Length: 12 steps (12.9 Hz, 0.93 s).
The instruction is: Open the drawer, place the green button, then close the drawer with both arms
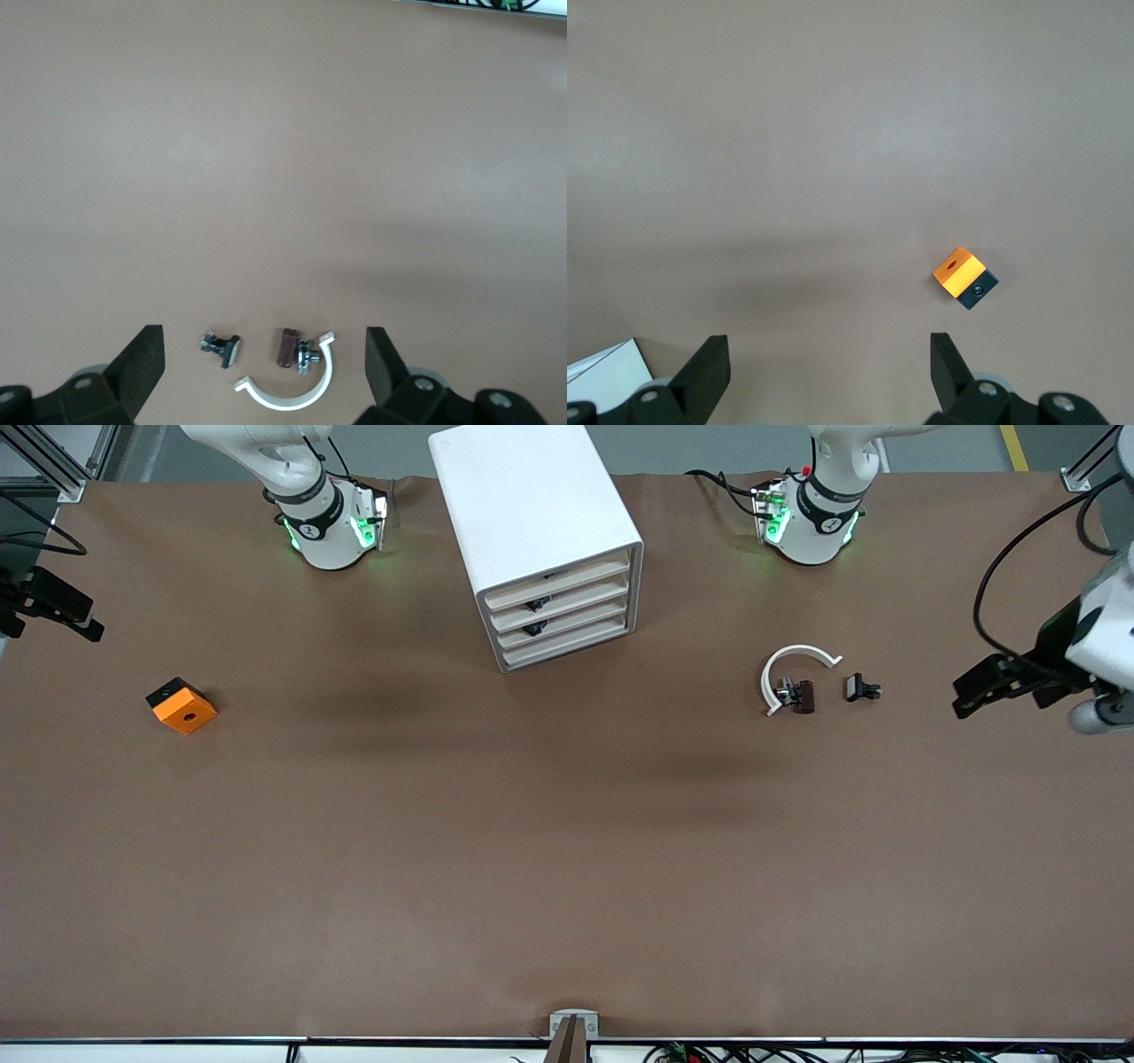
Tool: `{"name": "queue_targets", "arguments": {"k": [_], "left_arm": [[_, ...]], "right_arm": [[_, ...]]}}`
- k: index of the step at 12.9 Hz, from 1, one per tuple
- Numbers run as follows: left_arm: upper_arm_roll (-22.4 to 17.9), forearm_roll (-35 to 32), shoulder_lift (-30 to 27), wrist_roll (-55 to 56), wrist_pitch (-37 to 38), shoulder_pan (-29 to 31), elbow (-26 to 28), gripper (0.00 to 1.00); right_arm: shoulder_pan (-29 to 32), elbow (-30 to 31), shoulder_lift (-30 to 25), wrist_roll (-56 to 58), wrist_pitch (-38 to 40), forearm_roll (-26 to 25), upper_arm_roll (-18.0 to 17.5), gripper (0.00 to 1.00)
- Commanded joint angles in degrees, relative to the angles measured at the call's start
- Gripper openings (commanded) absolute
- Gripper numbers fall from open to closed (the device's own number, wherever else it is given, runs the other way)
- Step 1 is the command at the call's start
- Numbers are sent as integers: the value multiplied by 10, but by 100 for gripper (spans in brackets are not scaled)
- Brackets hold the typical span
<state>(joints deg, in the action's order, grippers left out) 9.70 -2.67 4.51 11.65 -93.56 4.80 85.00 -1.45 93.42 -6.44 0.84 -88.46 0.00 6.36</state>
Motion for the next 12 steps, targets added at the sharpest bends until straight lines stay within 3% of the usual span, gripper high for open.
{"name": "queue_targets", "arguments": {"k": [1,4,12], "left_arm": [[-21,9,-38,-17,22,-16,29,100],[-67,6,-84,-43,43,-51,71,100],[-63,7,-127,-42,54,-52,113,100]], "right_arm": [[-5,16,-17,32,-4,7,5,100],[0,14,-17,39,-3,7,7,100],[-5,11,-18,37,2,7,2,100]]}}
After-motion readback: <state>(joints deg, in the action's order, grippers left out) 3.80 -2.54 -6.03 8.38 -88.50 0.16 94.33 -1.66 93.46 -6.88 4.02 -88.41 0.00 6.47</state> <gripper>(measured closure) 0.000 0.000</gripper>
